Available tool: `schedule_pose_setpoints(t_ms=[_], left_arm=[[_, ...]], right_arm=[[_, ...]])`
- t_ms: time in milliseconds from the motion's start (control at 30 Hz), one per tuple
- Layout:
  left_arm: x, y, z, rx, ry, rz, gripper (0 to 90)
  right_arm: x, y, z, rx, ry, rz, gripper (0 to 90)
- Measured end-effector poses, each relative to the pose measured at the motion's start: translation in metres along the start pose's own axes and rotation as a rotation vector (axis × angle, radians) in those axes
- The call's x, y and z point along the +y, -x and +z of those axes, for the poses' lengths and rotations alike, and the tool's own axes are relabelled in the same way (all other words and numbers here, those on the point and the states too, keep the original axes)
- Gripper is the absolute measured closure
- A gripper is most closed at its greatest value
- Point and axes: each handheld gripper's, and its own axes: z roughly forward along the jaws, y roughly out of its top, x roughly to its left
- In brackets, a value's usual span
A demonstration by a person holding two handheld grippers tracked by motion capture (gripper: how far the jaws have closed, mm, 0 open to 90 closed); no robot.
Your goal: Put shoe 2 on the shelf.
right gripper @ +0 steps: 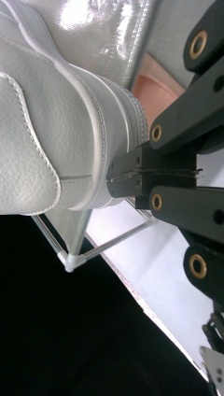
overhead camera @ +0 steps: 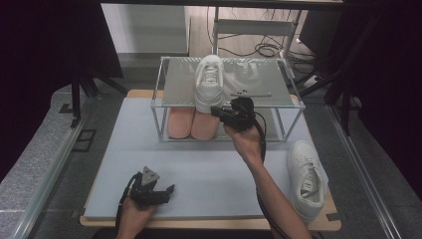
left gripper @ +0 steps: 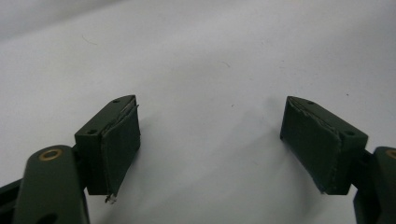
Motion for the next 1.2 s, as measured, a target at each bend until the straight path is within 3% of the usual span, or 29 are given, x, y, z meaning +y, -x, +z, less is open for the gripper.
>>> schedule_pose_setpoints(t_ms=[233,433,700,967,1200], left_arm=[[0.0,0.0,0.0,0.0,0.001,0.0,20.0],[0.0,0.0,0.0,0.001,0.001,0.0,20.0],[0.0,0.0,0.0,0.001,0.0,0.001,20.0],[0.0,0.0,0.0,0.001,0.001,0.001,20.0],[0.0,0.0,0.0,0.001,0.001,0.001,20.0]], right_arm=[[0.005,0.004,0.01,-0.028,-0.003,0.004,89.8],[0.008,0.004,0.017,-0.023,-0.002,0.011,89.7],[0.005,0.004,0.01,-0.023,-0.003,0.006,87.3],[-0.004,-0.003,-0.002,-0.026,-0.028,-0.067,77.5],[-0.017,-0.006,-0.006,-0.027,-0.073,-0.122,61.8]])
